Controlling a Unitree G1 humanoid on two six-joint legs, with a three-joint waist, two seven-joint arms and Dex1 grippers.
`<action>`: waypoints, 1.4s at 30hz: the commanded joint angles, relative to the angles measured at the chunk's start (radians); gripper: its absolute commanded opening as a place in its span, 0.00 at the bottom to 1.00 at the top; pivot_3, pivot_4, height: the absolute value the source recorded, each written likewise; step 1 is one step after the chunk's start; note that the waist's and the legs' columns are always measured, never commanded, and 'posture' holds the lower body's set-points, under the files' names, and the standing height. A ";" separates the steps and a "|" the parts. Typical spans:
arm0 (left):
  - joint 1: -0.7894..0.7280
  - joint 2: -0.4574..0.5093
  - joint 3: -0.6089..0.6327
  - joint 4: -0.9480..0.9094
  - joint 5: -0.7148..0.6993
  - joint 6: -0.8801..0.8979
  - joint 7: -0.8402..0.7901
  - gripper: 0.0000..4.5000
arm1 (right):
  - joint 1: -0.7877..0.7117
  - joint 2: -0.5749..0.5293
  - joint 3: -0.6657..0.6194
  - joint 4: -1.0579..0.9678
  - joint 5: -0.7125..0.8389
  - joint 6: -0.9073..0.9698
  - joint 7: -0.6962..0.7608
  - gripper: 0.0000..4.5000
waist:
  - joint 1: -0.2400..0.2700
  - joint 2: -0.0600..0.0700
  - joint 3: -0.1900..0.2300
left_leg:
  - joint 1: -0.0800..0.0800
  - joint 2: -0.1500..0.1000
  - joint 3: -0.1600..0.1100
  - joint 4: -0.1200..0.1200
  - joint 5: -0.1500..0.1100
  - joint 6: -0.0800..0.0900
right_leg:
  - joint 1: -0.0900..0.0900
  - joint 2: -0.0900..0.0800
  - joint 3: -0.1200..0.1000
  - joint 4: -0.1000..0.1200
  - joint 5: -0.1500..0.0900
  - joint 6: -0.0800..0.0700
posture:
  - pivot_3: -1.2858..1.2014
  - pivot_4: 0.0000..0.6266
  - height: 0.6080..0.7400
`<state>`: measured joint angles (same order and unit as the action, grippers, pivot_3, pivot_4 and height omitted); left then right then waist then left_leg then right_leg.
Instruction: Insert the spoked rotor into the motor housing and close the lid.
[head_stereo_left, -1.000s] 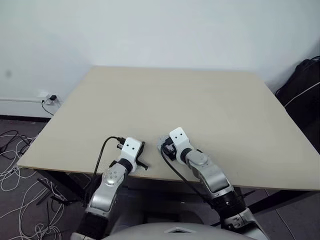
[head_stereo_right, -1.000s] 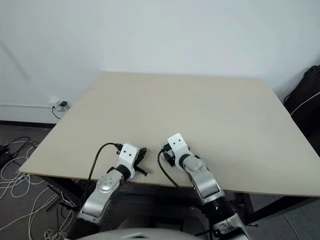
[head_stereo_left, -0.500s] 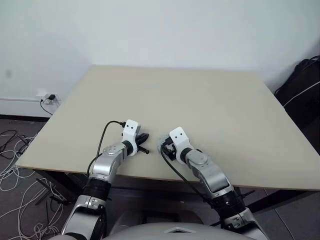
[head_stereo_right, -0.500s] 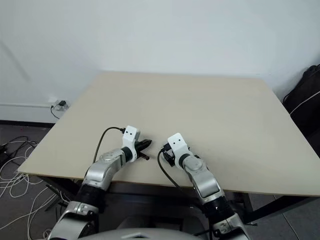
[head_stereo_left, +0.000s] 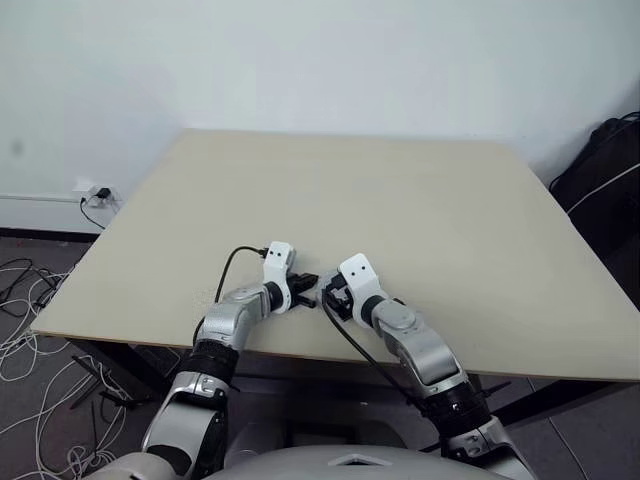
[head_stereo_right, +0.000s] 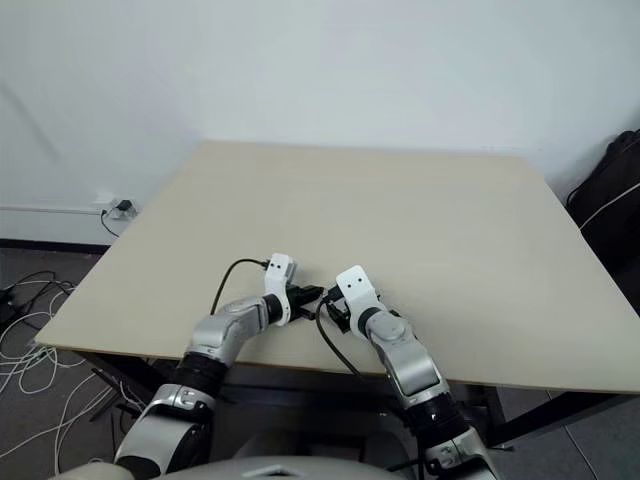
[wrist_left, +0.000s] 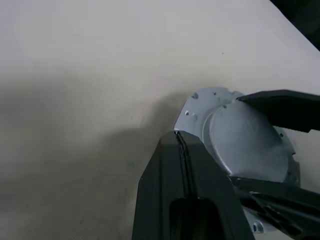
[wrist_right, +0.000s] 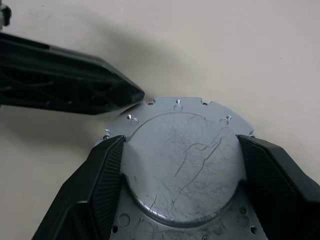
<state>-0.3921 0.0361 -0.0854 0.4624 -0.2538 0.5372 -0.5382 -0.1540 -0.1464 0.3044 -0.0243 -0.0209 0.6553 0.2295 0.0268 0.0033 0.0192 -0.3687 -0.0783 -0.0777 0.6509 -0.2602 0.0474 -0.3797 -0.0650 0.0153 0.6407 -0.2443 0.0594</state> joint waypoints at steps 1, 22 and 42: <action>-0.036 -0.013 -0.002 -0.012 0.001 -0.007 -0.003 0.00 | 0.027 -0.021 -0.037 0.076 -0.032 0.071 -0.043 0.71 | 0.000 0.000 0.000 | 0.000 0.000 0.000 0.000 0.000 0.000 | 0.000 0.000 0.000 0.000 0.000 0.000 | 0.52 0.00 1.00; -0.059 -0.024 -0.042 0.013 0.021 0.038 -0.020 0.00 | 0.033 -0.022 -0.029 0.052 -0.020 0.087 -0.032 0.71 | 0.000 -0.001 0.001 | -0.001 0.000 -0.001 0.000 0.000 0.000 | 0.000 0.000 0.000 -0.002 0.000 0.000 | 0.52 0.00 1.00; -0.039 -0.030 -0.038 0.012 0.022 0.028 -0.019 0.00 | 0.183 -0.166 -0.103 -0.255 0.057 0.207 0.061 0.99 | 0.028 0.002 0.000 | -0.010 -0.006 -0.006 -0.004 -0.004 0.007 | -0.003 -0.004 -0.002 -0.015 0.004 0.006 | 0.52 0.00 1.00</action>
<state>-0.4340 0.0039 -0.1267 0.4731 -0.2375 0.5623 -0.5618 -0.0088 -0.2697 0.2443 -0.2916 0.0462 0.7931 0.2824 0.0549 0.0049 0.0193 -0.3793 -0.0866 -0.0833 0.6471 -0.2653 0.0555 -0.3832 -0.0705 0.0131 0.6257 -0.2409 0.0663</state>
